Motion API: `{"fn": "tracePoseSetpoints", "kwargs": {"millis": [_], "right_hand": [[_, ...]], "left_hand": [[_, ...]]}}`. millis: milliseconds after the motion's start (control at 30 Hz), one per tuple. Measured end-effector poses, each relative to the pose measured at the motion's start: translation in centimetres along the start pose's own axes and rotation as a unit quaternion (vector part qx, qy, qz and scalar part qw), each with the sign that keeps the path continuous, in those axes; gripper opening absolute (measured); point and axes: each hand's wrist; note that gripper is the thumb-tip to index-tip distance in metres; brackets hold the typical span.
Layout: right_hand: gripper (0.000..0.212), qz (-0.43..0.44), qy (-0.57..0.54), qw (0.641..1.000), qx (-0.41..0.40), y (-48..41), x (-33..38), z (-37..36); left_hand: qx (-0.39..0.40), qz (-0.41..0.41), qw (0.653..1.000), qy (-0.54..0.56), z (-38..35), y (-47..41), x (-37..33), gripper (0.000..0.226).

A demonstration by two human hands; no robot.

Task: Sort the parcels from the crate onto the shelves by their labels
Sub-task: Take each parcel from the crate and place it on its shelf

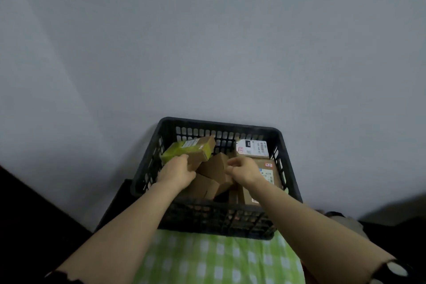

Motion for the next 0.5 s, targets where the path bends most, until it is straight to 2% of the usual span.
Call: {"fn": "tracePoseSetpoints", "kwargs": {"millis": [67,133,367,433,500], "right_hand": [[0.034,-0.011,-0.015,1.000,-0.012,-2.9,0.7,0.6],[0.033,-0.024,-0.031,0.999,-0.023,-5.5,0.8,1.2],[0.035,-0.095,-0.090,0.991,-0.035,-11.5,-0.5,2.7],[0.035,-0.102,-0.103,0.989,-0.028,-12.5,-0.7,2.9],[0.034,-0.109,-0.111,0.988,-0.018,-13.3,-1.0,2.8]], "left_hand": [[-0.003,-0.007,1.000,-0.010,0.3,-4.0,0.0,0.048],[-0.001,0.000,1.000,-0.027,0.3,-7.6,-0.3,0.056],[0.047,-0.004,0.992,-0.116,-2.9,-16.5,-1.5,0.113],[0.047,0.004,0.986,-0.159,-3.9,-17.6,-1.6,0.116],[0.051,0.010,0.980,-0.193,-4.7,-18.2,-1.7,0.108]]}}
Point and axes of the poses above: each hand's wrist, its own y-axis away from the middle knuckle, its own z-axis out of the back of the hand, x = y × z, and after that the axes turned 12 degrees about x, right-handed
